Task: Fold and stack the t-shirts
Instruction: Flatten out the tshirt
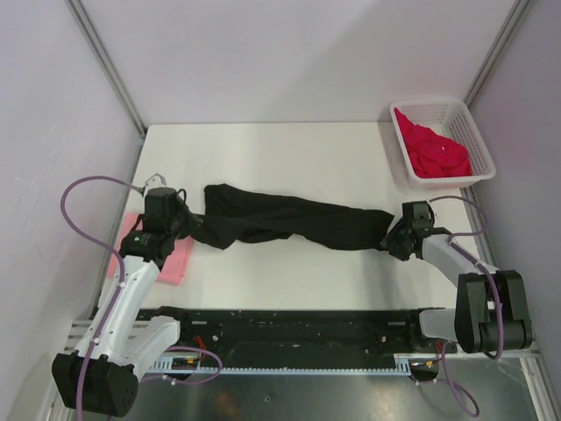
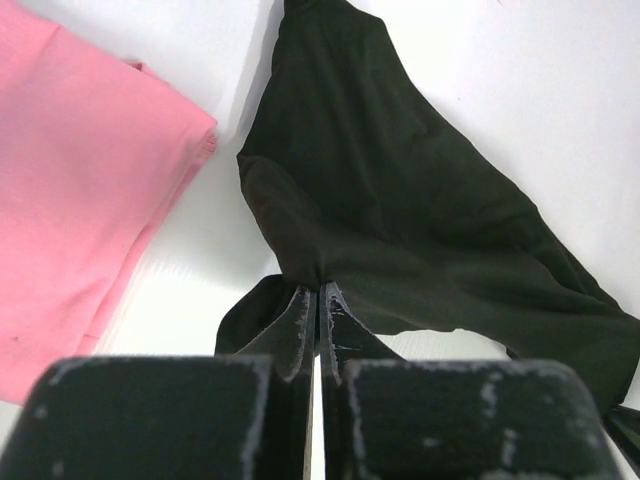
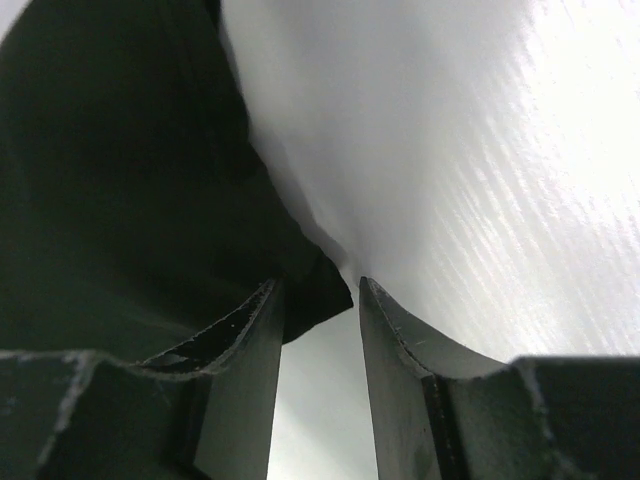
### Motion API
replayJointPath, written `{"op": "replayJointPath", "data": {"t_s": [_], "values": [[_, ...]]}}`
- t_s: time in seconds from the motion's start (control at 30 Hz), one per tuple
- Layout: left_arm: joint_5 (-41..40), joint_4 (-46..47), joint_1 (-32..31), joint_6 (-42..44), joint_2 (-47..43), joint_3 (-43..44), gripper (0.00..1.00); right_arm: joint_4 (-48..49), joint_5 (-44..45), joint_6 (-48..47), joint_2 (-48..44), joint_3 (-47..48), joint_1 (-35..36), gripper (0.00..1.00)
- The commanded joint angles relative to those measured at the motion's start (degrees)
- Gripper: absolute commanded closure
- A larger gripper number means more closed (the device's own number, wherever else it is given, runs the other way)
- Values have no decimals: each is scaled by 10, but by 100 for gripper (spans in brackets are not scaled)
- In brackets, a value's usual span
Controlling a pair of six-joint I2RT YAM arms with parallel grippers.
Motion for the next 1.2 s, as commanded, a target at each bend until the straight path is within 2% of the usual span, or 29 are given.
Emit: {"op": "replayJointPath", "data": {"t_s": [0.0,0.2,0.43,0.5,0.83,1.17], "values": [[-6,12,6,16,-2,28,100,9,17,8,15,-2,21,60],[-5,12,7,12,1,26,100,7,34,4,25,-3,33,60],[-2,13,6,12,5,39,100,9,18,3,30,18,28,94],[3,13,6,16,6,54,100,-20,21,-3,13,45,23,99],[39,12,7,43,-28,196,100,-202,37,-35,-161,274,-25,100],[53,12,6,38,-86,400,100,-295,17,-14,-203,533,-53,100]]}}
